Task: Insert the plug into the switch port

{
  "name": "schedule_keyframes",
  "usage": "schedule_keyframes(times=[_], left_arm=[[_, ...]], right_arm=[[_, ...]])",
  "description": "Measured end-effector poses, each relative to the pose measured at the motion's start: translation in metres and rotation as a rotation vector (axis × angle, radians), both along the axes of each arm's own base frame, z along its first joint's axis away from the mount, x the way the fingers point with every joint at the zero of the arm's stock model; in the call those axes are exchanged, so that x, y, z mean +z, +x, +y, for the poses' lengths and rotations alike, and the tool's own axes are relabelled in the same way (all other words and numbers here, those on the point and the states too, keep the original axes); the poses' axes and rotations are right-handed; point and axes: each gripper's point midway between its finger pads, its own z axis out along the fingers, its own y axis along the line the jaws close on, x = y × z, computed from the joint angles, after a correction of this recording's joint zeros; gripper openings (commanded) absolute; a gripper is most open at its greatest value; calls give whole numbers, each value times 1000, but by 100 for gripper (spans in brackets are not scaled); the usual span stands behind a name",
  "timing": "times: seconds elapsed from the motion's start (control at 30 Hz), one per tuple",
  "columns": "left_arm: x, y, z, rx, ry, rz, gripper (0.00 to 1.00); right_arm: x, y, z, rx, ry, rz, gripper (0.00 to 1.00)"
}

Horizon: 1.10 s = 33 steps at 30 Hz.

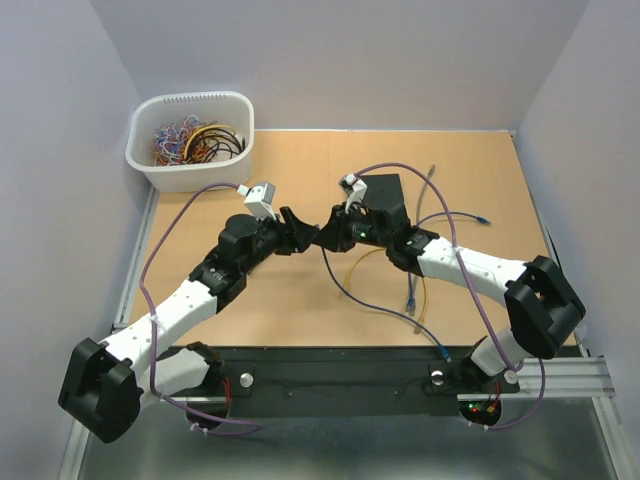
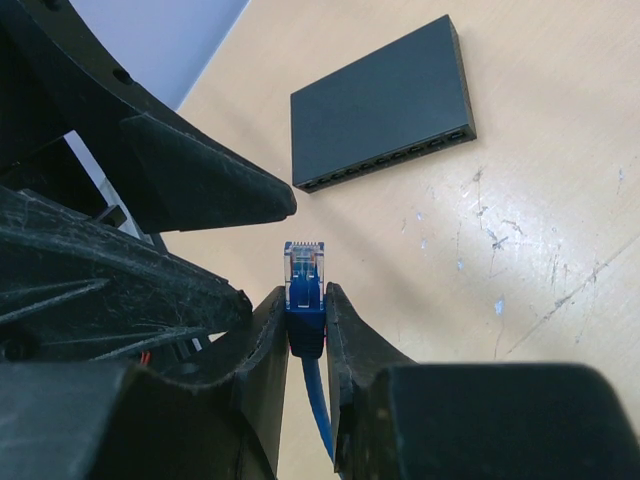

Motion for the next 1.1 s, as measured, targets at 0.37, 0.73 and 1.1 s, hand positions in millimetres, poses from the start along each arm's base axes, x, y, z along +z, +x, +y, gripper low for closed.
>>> schedule_keyframes(times=[0.37,0.73,1.1], left_arm=[[-4,5,-2,12,-12,17,56],[-2,8,-8,7,-43,17,24],[-2,6,-8,17,-58,11,0]], right_arm=[[-4,-19,12,59,-8,14,0],[1,-16,14,46,-9,3,0],[-1,-12,13,16,-22,10,58]])
